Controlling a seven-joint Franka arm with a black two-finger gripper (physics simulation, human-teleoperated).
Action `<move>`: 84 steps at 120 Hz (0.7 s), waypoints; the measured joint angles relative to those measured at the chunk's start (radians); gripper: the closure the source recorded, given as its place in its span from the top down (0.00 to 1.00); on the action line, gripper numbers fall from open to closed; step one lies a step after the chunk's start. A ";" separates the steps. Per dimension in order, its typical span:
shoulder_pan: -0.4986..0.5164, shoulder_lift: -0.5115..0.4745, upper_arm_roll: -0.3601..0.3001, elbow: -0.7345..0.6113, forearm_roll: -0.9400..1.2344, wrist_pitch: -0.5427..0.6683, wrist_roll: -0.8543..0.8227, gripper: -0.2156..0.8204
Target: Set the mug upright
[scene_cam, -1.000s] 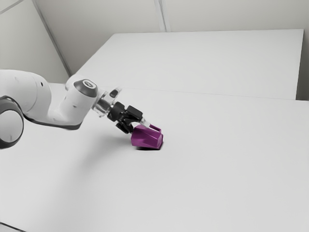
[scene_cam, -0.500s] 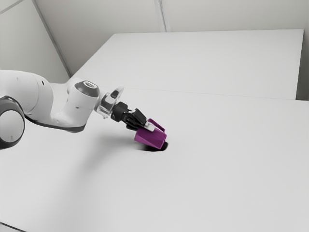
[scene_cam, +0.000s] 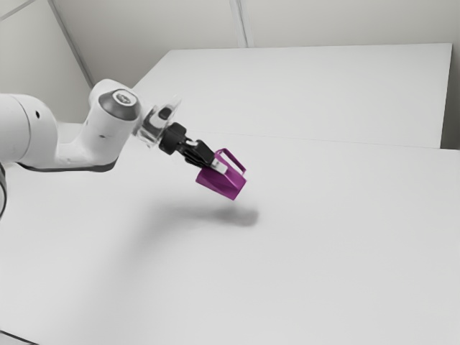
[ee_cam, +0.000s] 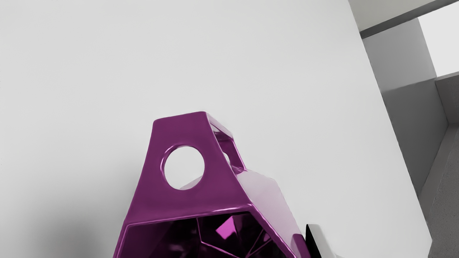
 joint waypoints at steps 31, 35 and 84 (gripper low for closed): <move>-0.077 -0.120 0.000 -0.012 0.395 -0.004 -0.132 0.04; -0.089 -0.136 0.001 -0.022 0.440 -0.006 -0.157 0.04; -0.180 -0.358 0.002 -0.310 0.788 0.139 -0.449 0.04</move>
